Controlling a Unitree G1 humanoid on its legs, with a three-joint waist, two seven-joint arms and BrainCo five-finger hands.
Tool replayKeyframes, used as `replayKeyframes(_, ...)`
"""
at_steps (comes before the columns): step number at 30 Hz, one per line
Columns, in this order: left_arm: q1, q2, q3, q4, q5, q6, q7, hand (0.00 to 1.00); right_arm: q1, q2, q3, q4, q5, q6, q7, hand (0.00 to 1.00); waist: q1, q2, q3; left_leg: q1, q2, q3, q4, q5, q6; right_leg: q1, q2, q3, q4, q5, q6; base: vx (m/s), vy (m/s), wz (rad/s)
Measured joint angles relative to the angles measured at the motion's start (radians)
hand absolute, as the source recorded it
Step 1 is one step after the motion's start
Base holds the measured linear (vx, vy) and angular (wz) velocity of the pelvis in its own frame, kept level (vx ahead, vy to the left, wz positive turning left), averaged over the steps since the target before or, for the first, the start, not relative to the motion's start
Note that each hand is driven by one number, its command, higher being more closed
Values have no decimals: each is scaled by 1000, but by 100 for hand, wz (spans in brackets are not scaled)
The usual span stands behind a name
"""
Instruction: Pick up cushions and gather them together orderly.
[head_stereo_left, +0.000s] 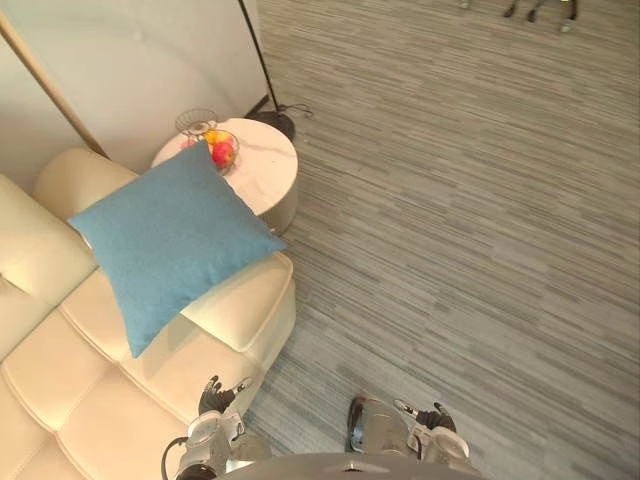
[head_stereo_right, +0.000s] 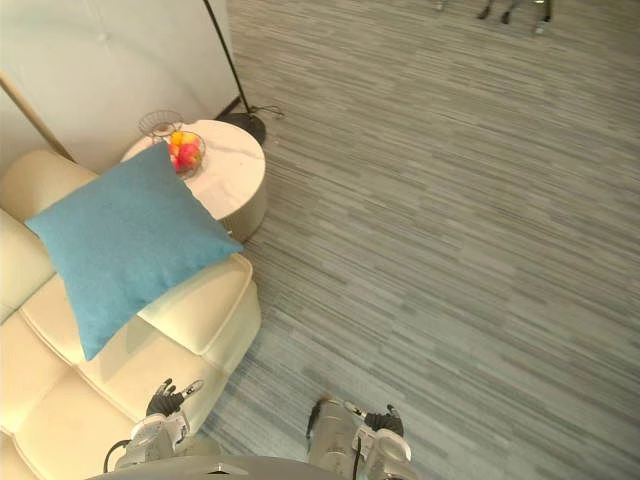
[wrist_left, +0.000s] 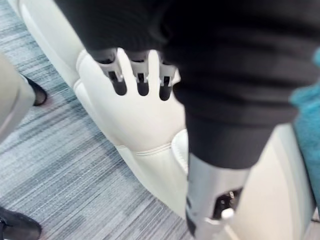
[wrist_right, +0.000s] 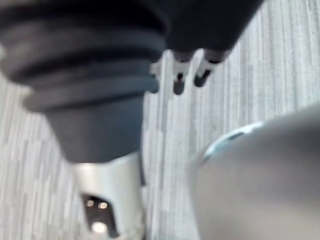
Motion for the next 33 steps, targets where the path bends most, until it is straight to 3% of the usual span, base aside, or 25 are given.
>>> replayKeyframes(2,-4,-10,13,-7,0,0,-2,0,5,-3,5,1,3,-1,0,0,-3,8,-2,-122,39,21,244,39,-48,80,-3,-77,-31,-18,-24,296,-196,108)
replayKeyframes(3,-4,-9,15,-24,-1,-1,-3,0,5,0,10,3,6,-2,0,0,4,6,1,-202,79,110,383,36,-34,146,-3,-121,-69,-21,-28,232,-123,97)
replayKeyframes(4,-5,-8,15,-27,-1,-3,-3,0,5,1,16,5,11,-3,0,0,6,5,1,-223,88,151,406,32,-26,168,-5,-130,-83,-21,-28,241,-87,87)
replayKeyframes(5,-5,-8,14,-32,-1,-4,-3,0,5,1,27,10,14,-5,0,0,8,4,1,-253,99,222,407,30,-7,206,-12,-157,-106,-20,-28,137,-4,69)
replayKeyframes(7,-3,-4,3,-30,-1,-4,-7,0,7,2,33,1,15,-5,1,0,10,6,-8,-289,106,396,232,101,47,244,-14,-219,-125,-20,-7,152,37,100)
replayKeyframes(8,-4,-2,0,-29,0,-4,-6,0,7,6,33,0,15,-5,1,0,8,7,-18,-287,96,405,197,105,50,244,-23,-225,-135,-17,0,119,57,110)
replayKeyframes(10,-12,23,-19,-30,2,-4,-7,0,8,34,22,-1,15,-5,3,0,9,-34,-19,-277,58,461,76,135,74,247,-39,-234,-201,-2,24,80,84,98)
replayKeyframes(11,-14,33,-25,-26,3,-4,-5,0,4,45,13,0,15,-4,3,0,23,-41,-17,-278,46,477,41,157,83,253,-41,-248,-232,17,29,73,99,59)
replayKeyframes(12,-9,45,-27,-17,10,-2,-5,0,-1,54,2,2,15,-4,4,0,35,-42,-17,-263,30,476,6,178,87,265,-40,-251,-262,42,29,47,64,30)
replayKeyframes(14,15,60,-31,1,19,-2,-5,0,-2,53,2,8,15,-6,7,0,25,-43,-17,-205,-10,470,-63,198,94,297,-58,-248,-259,57,37,31,40,18)
replayKeyframes(16,20,65,-32,21,20,-3,-6,0,-1,50,3,9,12,-5,7,0,18,-39,-18,-177,-33,445,-90,192,102,275,-104,-246,-121,58,38,-54,38,38)
replayKeyframes(18,22,77,-37,27,22,-1,-7,0,4,41,4,5,6,-4,8,0,4,-53,-19,-162,-54,401,-94,167,107,215,-158,-207,77,87,25,-101,27,68)
replayKeyframes(19,25,80,-37,27,23,1,-7,0,10,43,7,-3,1,-4,8,0,-1,-53,-16,-154,-56,376,-95,168,108,184,-160,-164,151,130,17,-12,9,78)
replayKeyframes(21,35,90,-34,25,29,2,-4,0,27,49,9,-11,-3,-8,9,0,-2,-60,-22,-148,-55,329,-95,171,114,148,-115,-63,179,84,18,18,-14,68)
replayKeyframes(23,37,93,-31,25,30,1,-2,0,33,50,23,-9,-2,-10,10,0,-5,-65,-26,-153,-51,280,-97,173,115,139,-39,11,65,0,23,4,-77,56)
replayKeyframes(24,37,92,-30,25,30,1,-1,0,33,50,23,-7,-1,-10,10,0,-6,-64,-26,-154,-51,271,-98,174,114,142,-22,26,18,-3,24,-1,-105,48)
replayKeyframes(26,36,96,-25,25,31,1,-2,0,40,51,23,-1,-1,-9,11,0,-9,-75,-34,-171,-64,249,-101,183,98,174,10,64,-182,16,14,-5,-127,56)
replayKeyframes(27,32,101,-19,30,35,2,0,0,49,54,21,24,-1,-6,15,0,-11,-94,-45,-178,-87,222,-102,189,88,187,4,69,-238,67,20,66,-172,74)
replayKeyframes(29,42,74,-5,31,39,1,0,0,61,41,-7,32,3,-2,23,0,0,-76,-66,-164,-75,217,-133,212,61,200,13,33,-275,65,21,168,-161,43)
replayKeyframes(30,44,67,8,33,38,2,0,0,54,32,-5,31,2,-2,26,0,0,-54,-68,-164,-64,211,-147,221,56,211,24,21,-300,83,27,158,-99,7)
replayKeyframes(33,44,59,13,37,23,1,0,0,45,23,-5,36,-2,-1,27,0,0,-42,-76,-148,-51,204,-176,231,47,255,48,5,-364,117,27,149,-66,3)
